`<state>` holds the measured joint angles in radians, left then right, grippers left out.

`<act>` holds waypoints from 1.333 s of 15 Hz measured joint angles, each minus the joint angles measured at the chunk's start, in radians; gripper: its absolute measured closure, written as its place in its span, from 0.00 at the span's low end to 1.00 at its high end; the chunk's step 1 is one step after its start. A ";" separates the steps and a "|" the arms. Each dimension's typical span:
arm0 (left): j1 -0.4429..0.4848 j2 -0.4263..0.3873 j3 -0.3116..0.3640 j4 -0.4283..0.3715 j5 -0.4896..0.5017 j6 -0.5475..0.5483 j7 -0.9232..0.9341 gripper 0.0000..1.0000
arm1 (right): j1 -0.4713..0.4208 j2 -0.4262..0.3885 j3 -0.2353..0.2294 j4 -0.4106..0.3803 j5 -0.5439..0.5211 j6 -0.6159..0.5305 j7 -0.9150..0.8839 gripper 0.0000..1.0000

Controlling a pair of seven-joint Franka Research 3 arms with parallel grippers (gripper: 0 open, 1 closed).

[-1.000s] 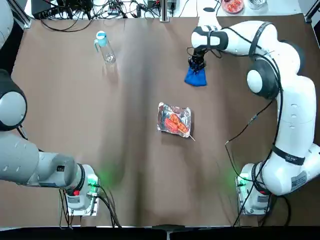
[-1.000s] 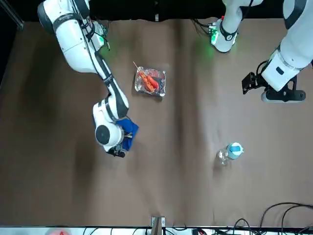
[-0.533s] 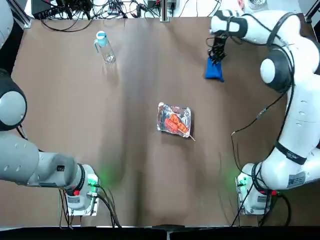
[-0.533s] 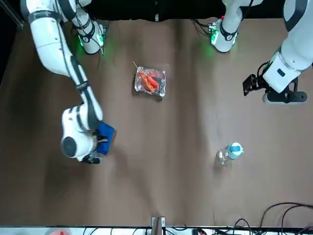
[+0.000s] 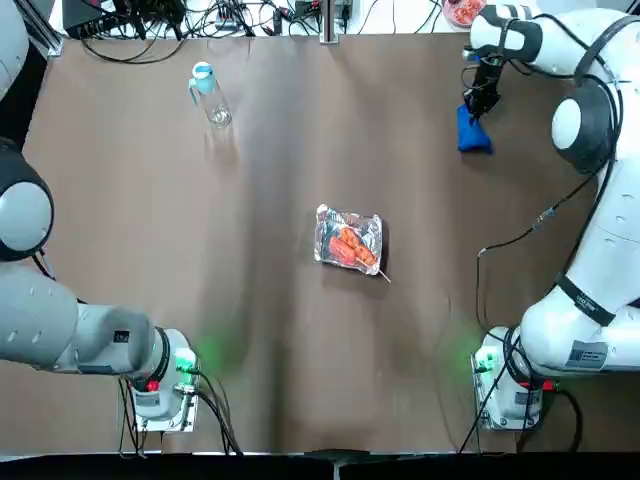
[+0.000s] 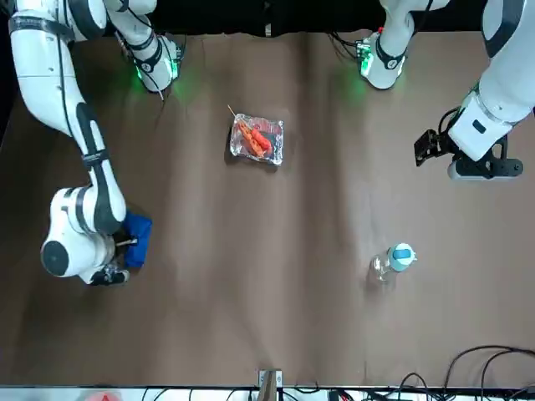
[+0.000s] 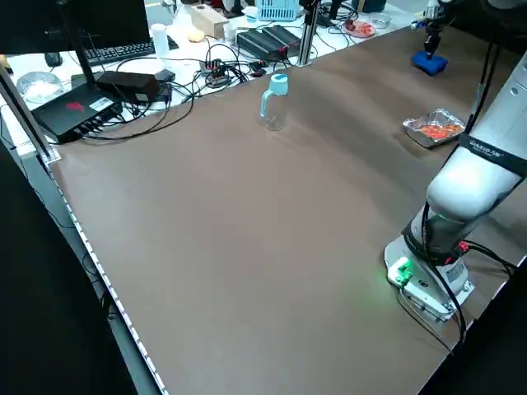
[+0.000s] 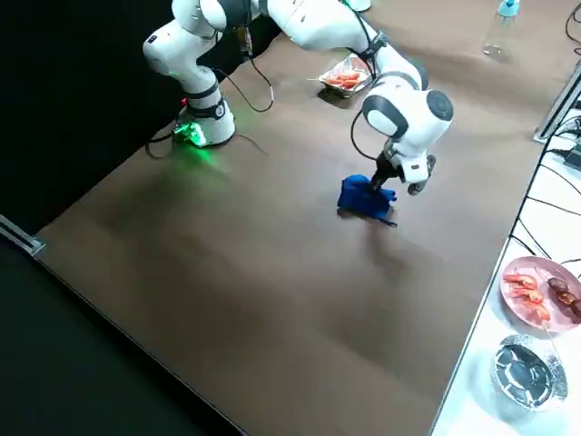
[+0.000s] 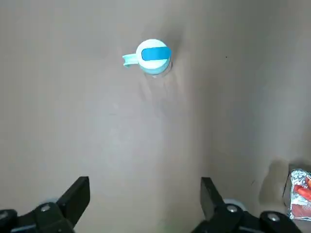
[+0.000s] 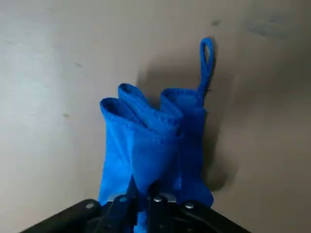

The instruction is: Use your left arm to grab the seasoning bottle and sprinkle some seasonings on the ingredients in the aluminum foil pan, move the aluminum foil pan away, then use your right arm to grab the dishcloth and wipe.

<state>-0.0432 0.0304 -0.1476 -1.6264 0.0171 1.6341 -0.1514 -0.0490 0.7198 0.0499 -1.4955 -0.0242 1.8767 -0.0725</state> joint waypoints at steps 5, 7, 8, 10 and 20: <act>0.000 -0.003 -0.003 -0.004 0.027 0.002 0.002 0.00 | -0.025 0.014 0.000 -0.013 -0.075 0.017 -0.018 0.90; -0.002 -0.007 -0.004 -0.006 0.029 0.002 0.002 0.00 | -0.030 0.025 0.000 -0.014 -0.076 0.046 -0.018 0.90; -0.004 -0.008 -0.004 -0.009 0.029 0.001 0.003 0.00 | -0.032 0.030 0.001 -0.014 -0.076 0.056 -0.018 0.79; -0.006 -0.009 -0.008 -0.011 0.029 -0.002 0.003 0.00 | -0.032 0.030 0.005 -0.014 -0.076 0.057 -0.018 0.60; -0.005 -0.009 -0.051 -0.022 0.029 -0.002 0.003 0.00 | -0.021 -0.172 0.058 0.021 -0.075 -0.133 -0.018 0.00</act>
<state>-0.0478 0.0217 -0.1986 -1.6484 0.0465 1.6324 -0.1484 -0.0698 0.5482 0.1076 -1.4740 -0.0997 1.7434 -0.0908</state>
